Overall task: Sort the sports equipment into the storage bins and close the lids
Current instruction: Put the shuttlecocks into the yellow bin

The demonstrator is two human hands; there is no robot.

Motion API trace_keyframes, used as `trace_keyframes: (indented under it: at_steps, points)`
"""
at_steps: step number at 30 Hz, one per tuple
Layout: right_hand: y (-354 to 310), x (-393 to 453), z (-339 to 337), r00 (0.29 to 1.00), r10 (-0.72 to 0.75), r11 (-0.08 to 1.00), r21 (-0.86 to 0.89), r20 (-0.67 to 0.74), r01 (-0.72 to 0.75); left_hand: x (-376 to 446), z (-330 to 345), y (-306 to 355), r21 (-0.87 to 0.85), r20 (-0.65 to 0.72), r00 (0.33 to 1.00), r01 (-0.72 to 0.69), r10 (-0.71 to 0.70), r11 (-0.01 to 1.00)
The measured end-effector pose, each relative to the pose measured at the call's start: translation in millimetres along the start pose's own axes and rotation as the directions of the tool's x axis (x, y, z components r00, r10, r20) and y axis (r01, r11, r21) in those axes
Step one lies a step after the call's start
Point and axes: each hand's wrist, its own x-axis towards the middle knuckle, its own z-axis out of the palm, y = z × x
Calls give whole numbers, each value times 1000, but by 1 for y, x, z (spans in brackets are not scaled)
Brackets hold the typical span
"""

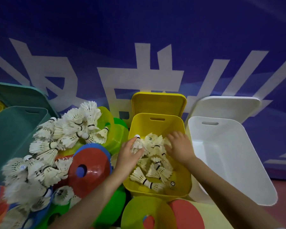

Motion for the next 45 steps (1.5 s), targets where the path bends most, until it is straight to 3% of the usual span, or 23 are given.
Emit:
trace_keyframes:
  at_steps: [2,4,5,8,10,12,14,16,19,22,24,28,30,36,45]
  points:
    - [15,-13,-3,963,152,968,232,-223,-99,3,6,-2,36,31,999,-16,15,999]
    - [25,-23,1,911,395,790,549,-117,-272,7,14,-4,106,83,996,-52,43,993]
    - [28,-25,3,896,441,715,622,-50,-317,11,19,-7,155,132,989,-87,66,984]
    - [30,-26,6,880,466,684,669,-96,-289,23,30,-19,268,295,955,-118,35,956]
    - [30,-27,9,851,518,661,672,-86,-334,28,34,-25,288,303,951,-32,-59,957]
    - [33,-28,12,812,583,564,716,6,-411,30,38,-31,351,316,943,-12,-107,936]
    - [37,-29,13,780,612,421,781,131,-462,29,41,-38,527,371,917,-81,-143,846]
    - [40,-30,13,773,607,368,797,184,-478,25,43,-44,684,410,894,-170,-181,709]
    - [40,-33,11,786,589,368,803,189,-469,19,48,-42,730,419,888,-204,-191,652]
    - [37,-33,5,791,574,405,766,212,-499,17,43,-28,584,366,929,-189,-49,789]
    - [34,-37,0,811,554,493,712,187,-500,15,32,-16,453,266,958,-223,108,863]
    - [18,-53,-13,878,467,751,571,-106,-331,0,-4,3,326,174,922,-385,345,863]
    - [3,-57,-22,901,373,820,533,-222,-208,-8,-25,4,278,119,910,-415,398,866]
    - [-76,-54,-40,964,135,771,635,-227,42,-24,-94,-24,94,-95,966,-233,241,968]
    - [-215,-40,-16,993,-44,708,698,-108,107,-46,-205,-105,233,-185,974,-84,129,969]
